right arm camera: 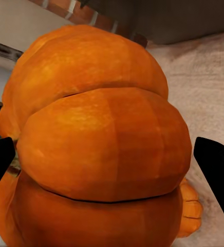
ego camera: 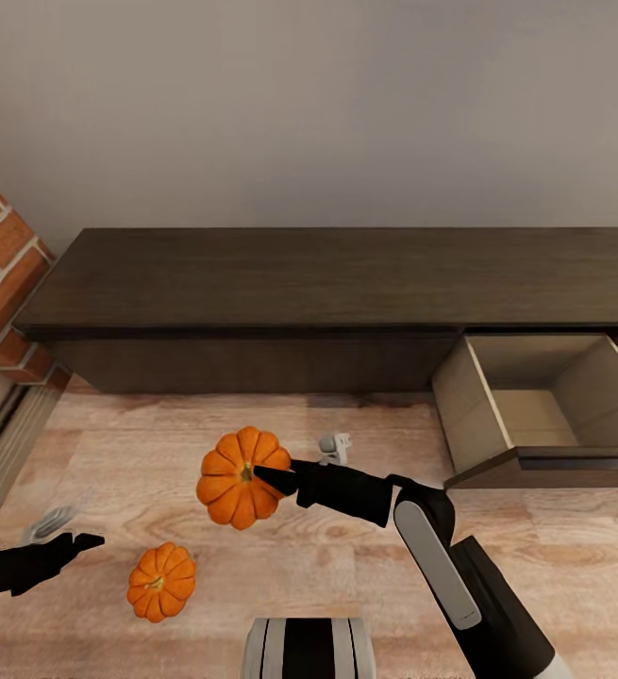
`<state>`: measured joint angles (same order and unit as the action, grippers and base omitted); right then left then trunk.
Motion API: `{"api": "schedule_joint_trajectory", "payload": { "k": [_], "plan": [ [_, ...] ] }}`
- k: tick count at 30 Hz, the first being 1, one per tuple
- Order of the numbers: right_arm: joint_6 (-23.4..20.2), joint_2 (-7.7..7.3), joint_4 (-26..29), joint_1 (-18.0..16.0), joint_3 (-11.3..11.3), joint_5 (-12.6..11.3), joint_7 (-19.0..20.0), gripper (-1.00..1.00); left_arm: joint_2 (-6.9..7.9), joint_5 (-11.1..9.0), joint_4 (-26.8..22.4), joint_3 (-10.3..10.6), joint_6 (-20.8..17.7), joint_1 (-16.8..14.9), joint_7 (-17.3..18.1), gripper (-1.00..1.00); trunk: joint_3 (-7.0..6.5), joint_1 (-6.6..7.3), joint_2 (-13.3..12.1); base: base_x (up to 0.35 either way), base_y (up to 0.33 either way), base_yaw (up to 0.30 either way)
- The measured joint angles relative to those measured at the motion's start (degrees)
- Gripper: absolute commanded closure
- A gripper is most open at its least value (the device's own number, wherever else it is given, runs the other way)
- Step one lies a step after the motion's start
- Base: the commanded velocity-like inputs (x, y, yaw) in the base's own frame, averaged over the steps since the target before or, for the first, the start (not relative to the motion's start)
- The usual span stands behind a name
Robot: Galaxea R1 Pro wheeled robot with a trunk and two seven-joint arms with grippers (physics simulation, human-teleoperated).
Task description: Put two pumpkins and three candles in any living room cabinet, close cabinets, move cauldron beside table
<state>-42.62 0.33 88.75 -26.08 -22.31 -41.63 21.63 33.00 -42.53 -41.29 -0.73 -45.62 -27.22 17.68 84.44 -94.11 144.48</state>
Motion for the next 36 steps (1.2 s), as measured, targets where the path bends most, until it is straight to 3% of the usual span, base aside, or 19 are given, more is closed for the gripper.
{"api": "schedule_joint_trajectory", "payload": {
  "k": [4,6,14,23,27,34,36],
  "plan": [
    [0.0,0.00,0.0,0.0,0.0,0.0,0.5,1.00,-0.17,0.3,1.8,0.8,4.2,0.0,3.5,-1.00,0.89,-0.10,0.1,0.000,0.000,0.000],
    [0.0,-0.05,0.0,0.0,0.0,0.0,0.5,1.00,-0.27,0.4,3.7,2.1,6.9,0.0,4.6,-1.00,1.33,-0.16,0.1,0.000,0.000,0.000],
    [0.0,-0.14,0.0,0.0,0.0,-0.1,0.9,1.00,0.91,1.2,4.5,3.0,8.7,0.0,13.9,-1.00,3.10,-0.36,0.2,0.000,0.000,0.000],
    [0.1,-0.14,0.0,0.1,0.1,-0.3,6.8,1.00,2.88,1.6,4.2,2.9,9.4,0.0,16.0,-1.00,5.10,-0.59,0.3,0.000,0.000,0.000],
    [1.1,-0.13,-0.1,0.2,0.2,0.0,8.6,1.00,3.02,1.8,4.1,3.0,10.3,0.0,17.4,-1.00,5.98,-0.70,0.4,0.000,0.000,0.000],
    [2.8,-0.14,-0.2,0.2,0.3,0.1,9.3,1.00,2.47,4.8,4.1,3.3,13.0,0.0,18.5,-1.00,7.53,-0.88,0.5,0.000,0.000,0.000],
    [2.9,-0.12,-0.2,0.2,1.8,-0.3,9.3,1.00,2.34,5.5,4.1,3.3,13.7,0.0,18.6,-1.00,7.98,-0.93,0.5,0.000,0.000,0.000]
  ]
}}
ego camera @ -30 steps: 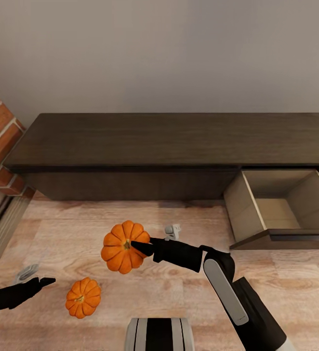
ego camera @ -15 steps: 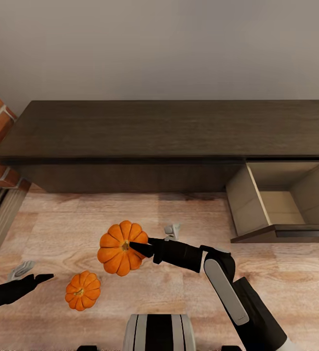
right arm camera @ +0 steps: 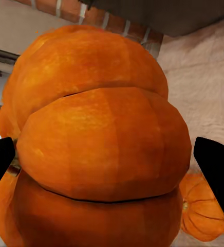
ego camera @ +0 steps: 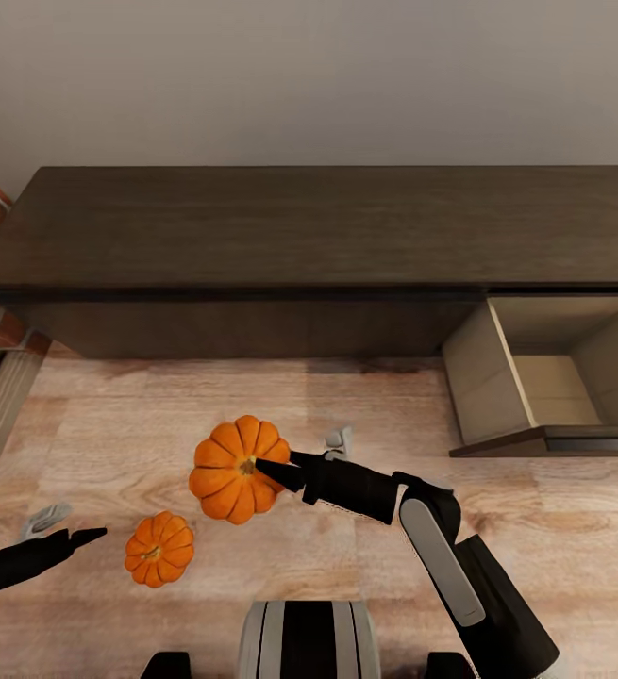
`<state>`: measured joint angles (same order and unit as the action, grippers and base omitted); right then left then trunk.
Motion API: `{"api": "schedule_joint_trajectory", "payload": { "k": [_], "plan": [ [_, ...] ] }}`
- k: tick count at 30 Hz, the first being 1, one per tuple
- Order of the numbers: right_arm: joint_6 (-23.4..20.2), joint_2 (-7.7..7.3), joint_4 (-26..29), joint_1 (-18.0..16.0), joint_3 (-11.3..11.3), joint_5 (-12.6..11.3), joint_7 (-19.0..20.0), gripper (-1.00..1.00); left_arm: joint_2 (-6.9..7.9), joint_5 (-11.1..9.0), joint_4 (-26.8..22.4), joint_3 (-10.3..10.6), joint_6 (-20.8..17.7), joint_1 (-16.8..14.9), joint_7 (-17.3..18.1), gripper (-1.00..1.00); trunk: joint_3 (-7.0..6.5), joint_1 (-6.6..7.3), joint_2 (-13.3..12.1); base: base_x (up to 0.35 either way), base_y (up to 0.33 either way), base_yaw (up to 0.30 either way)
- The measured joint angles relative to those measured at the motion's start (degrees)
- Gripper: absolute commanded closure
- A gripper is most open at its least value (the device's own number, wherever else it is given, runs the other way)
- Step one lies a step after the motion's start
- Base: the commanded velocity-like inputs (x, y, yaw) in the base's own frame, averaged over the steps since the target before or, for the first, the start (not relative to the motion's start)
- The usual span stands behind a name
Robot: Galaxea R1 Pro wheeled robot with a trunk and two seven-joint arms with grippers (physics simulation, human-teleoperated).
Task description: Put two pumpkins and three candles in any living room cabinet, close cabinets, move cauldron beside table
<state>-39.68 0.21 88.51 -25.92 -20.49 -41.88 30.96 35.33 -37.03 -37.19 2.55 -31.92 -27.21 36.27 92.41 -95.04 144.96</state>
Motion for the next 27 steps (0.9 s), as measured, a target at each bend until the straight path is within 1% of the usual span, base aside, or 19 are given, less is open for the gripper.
{"api": "schedule_joint_trajectory", "payload": {
  "k": [3,6,8,12,13,14,16,18,19,22,27],
  "plan": [
    [0.0,-0.03,-0.1,0.0,3.2,-2.2,0.2,1.00,-0.11,0.3,0.1,0.0,0.3,0.0,0.0,-1.00,0.66,-0.08,0.0,0.000,0.000,0.000],
    [0.0,-0.05,-0.2,0.2,5.5,-4.6,0.3,1.00,-0.14,0.3,0.1,0.1,0.7,0.0,0.0,-1.00,1.33,-0.15,0.1,0.000,0.000,0.000],
    [0.0,-0.05,-0.2,0.2,6.6,-5.2,0.3,1.00,-0.15,0.4,0.3,0.1,1.7,0.0,0.0,-1.00,1.77,-0.21,0.1,0.000,0.000,0.000],
    [-0.1,-0.05,-0.2,0.3,7.0,-5.5,0.3,1.00,-0.22,0.4,0.3,0.4,2.8,0.0,0.2,-1.00,2.66,-0.31,0.2,0.000,0.000,0.000],
    [-0.1,-0.02,-0.2,0.3,7.0,-5.5,0.3,1.00,-0.23,0.4,0.2,0.9,2.9,0.0,0.8,-1.00,2.88,-0.33,0.2,0.000,0.000,0.000],
    [-0.1,-0.01,-0.3,0.3,7.0,-5.2,0.3,1.00,-0.24,0.4,0.1,2.0,3.0,0.0,2.0,-1.00,3.11,-0.36,0.2,0.000,0.000,0.000],
    [-0.1,0.09,-0.3,0.3,6.9,-5.0,0.2,1.00,-0.25,0.5,0.0,5.2,4.1,0.0,5.9,-1.00,3.11,-0.36,0.2,0.000,0.000,0.000],
    [-0.1,0.20,-0.5,0.3,6.9,-4.8,0.2,1.00,-0.25,0.5,0.1,8.3,7.3,0.0,9.8,-1.00,3.11,-0.36,0.2,0.000,0.000,0.000],
    [-0.1,0.22,-0.6,0.3,6.9,-4.7,0.2,1.00,-0.25,0.6,0.1,9.3,8.7,0.0,11.1,-1.00,3.11,-0.36,0.2,0.000,0.000,0.000],
    [-0.1,0.21,-0.8,0.3,6.9,-4.7,0.2,1.00,-0.25,0.6,0.4,10.7,10.7,0.0,13.0,-1.00,3.11,-0.36,0.2,0.000,0.000,0.000],
    [-0.1,0.20,-0.9,0.3,6.9,-4.6,0.1,1.00,-0.23,0.5,0.6,11.0,11.5,0.0,13.4,-1.00,3.11,-0.36,0.2,0.000,0.000,0.000]
  ]
}}
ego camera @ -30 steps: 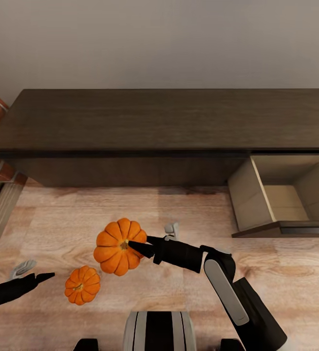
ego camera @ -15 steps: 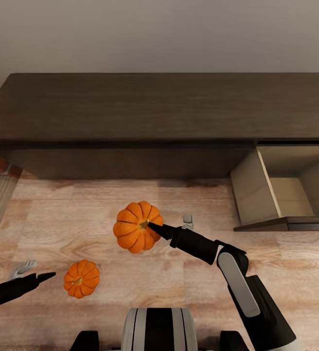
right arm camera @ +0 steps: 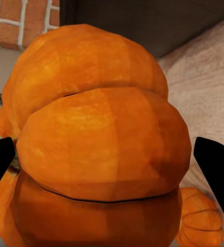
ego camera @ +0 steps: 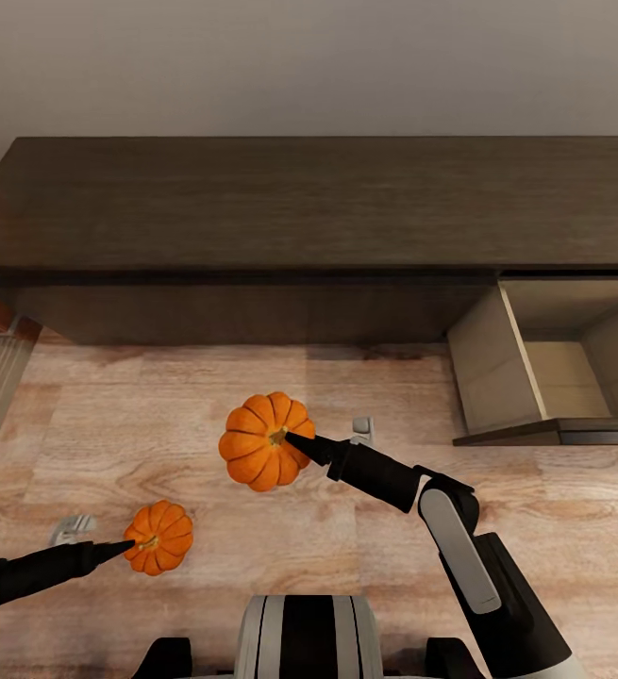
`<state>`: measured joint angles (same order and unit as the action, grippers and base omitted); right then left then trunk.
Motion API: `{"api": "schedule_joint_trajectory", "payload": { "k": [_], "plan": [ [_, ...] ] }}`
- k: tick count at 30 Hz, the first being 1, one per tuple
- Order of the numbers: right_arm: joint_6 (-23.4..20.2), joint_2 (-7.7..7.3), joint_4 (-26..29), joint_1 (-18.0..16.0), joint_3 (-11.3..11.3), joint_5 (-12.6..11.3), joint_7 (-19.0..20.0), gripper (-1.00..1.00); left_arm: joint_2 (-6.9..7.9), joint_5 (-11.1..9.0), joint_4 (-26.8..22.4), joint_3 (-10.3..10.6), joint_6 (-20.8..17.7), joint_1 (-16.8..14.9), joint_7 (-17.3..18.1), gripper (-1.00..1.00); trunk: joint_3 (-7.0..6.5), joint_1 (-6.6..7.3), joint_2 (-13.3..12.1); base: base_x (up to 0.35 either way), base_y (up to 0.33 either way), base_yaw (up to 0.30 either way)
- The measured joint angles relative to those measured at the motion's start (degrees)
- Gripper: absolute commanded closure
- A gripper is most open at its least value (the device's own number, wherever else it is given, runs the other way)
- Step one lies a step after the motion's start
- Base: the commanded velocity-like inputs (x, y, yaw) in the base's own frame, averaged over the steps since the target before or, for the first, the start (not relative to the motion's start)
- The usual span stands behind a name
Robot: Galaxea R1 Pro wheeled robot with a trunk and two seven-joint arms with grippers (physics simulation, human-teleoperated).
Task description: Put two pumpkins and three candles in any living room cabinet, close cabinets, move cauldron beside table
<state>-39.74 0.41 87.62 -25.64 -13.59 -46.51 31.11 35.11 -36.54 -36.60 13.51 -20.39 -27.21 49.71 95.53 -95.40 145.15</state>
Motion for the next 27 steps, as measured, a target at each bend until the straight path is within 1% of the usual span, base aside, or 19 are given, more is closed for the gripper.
{"api": "schedule_joint_trajectory", "payload": {
  "k": [2,6,10,14,19,22,27],
  "plan": [
    [0.0,0.00,0.0,0.0,0.0,0.0,-0.1,1.00,0.00,0.0,0.0,-0.1,0.1,0.0,0.0,-1.00,0.00,0.00,0.0,0.000,0.000,0.000],
    [1.0,0.03,-0.1,0.0,-0.1,0.1,-0.4,1.00,0.02,-0.2,0.0,-0.2,0.2,0.0,0.0,-1.00,0.88,-0.11,0.1,0.000,0.000,0.000],
    [2.0,0.06,-0.1,0.0,-0.1,0.1,-0.5,1.00,0.06,-0.4,0.0,-0.5,0.3,0.0,-0.1,-1.00,0.89,-0.10,0.1,0.000,0.000,0.000],
    [2.3,0.07,-0.1,0.0,-0.2,0.2,-0.5,1.00,0.07,-0.6,0.0,-0.6,0.3,0.0,-0.1,-1.00,1.77,-0.21,0.1,0.000,0.000,0.000],
    [2.3,0.09,-0.1,0.0,-0.2,0.0,-0.6,1.00,0.07,-0.7,0.0,-0.6,0.3,0.0,-0.2,-1.00,1.77,-0.21,0.1,0.000,0.000,0.000],
    [2.3,0.09,-0.1,0.0,-0.2,0.2,-0.5,1.00,0.05,-0.7,0.0,-0.7,0.4,0.0,-0.2,-1.00,2.43,-0.29,0.1,0.000,0.000,0.000],
    [2.3,0.00,-0.1,0.0,-0.2,0.1,-0.6,1.00,0.07,-0.8,0.0,-0.8,0.4,0.0,0.1,-1.00,2.44,-0.28,0.1,0.000,0.000,0.000]
  ]
}}
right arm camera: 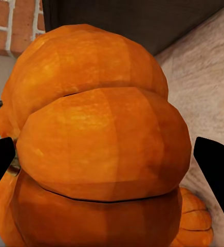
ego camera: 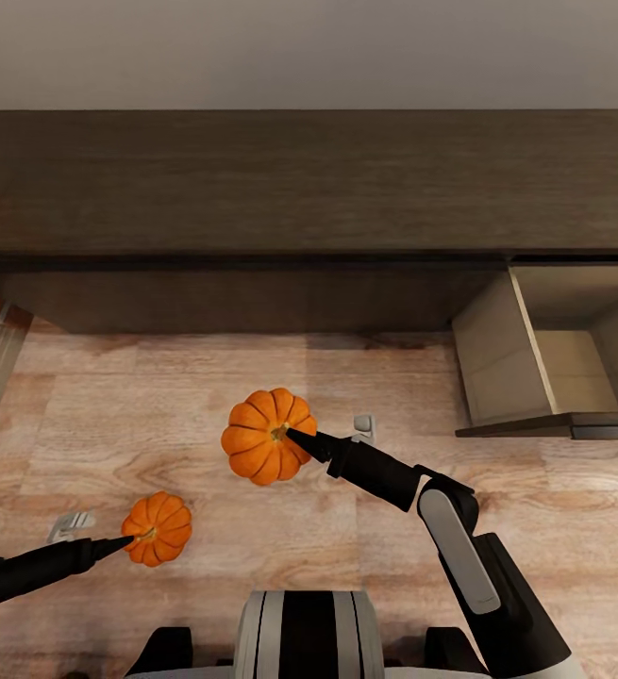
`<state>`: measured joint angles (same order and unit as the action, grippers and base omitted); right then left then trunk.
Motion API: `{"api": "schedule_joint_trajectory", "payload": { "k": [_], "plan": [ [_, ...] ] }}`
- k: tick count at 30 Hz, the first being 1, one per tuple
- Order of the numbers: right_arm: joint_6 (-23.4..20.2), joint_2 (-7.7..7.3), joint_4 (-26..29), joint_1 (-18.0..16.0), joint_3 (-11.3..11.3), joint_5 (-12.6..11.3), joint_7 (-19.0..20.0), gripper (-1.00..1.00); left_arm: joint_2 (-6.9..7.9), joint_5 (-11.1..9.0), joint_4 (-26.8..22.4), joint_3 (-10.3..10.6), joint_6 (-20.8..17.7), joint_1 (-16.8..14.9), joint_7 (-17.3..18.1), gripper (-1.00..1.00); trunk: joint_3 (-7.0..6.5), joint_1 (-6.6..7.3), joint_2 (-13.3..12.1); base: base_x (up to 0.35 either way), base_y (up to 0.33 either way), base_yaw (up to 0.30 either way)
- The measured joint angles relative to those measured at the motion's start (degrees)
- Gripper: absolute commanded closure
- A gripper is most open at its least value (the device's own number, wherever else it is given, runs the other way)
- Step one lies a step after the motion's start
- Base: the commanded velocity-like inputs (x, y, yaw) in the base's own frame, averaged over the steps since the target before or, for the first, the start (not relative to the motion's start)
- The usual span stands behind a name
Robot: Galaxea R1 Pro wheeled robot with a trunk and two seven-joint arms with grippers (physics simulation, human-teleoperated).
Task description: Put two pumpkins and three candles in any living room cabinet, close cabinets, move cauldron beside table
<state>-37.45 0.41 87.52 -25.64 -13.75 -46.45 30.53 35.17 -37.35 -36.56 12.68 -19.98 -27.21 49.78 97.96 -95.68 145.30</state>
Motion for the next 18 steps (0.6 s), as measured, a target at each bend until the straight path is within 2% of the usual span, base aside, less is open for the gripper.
{"api": "schedule_joint_trajectory", "payload": {
  "k": [3,5,9,13,18],
  "plan": [
    [0.0,0.02,0.0,0.0,-0.1,0.0,-0.1,1.00,0.00,0.0,0.0,-0.3,0.1,0.0,0.0,-1.00,0.21,-0.03,0.0,0.000,0.000,0.000],
    [0.1,0.07,0.0,0.0,-0.1,0.1,-0.1,1.00,-0.07,0.2,0.0,-1.8,0.8,0.0,-0.3,-1.00,0.66,-0.08,0.0,0.000,0.000,0.000],
    [0.1,0.16,0.0,0.0,-0.1,0.2,-0.1,1.00,-0.16,0.3,0.1,-2.9,2.5,0.0,-0.5,-1.00,1.33,-0.16,0.1,0.000,0.000,0.000],
    [0.1,0.23,0.0,0.0,-0.1,0.5,-0.2,1.00,-0.17,0.1,0.2,-3.2,3.4,0.0,-0.6,-1.00,1.33,-0.15,0.1,0.000,0.000,0.000],
    [0.1,0.26,0.0,0.0,-0.1,1.4,-0.2,1.00,-0.23,0.1,0.2,-3.2,3.7,0.0,-0.8,-1.00,2.43,-0.29,0.1,0.000,0.000,0.000]
  ]
}}
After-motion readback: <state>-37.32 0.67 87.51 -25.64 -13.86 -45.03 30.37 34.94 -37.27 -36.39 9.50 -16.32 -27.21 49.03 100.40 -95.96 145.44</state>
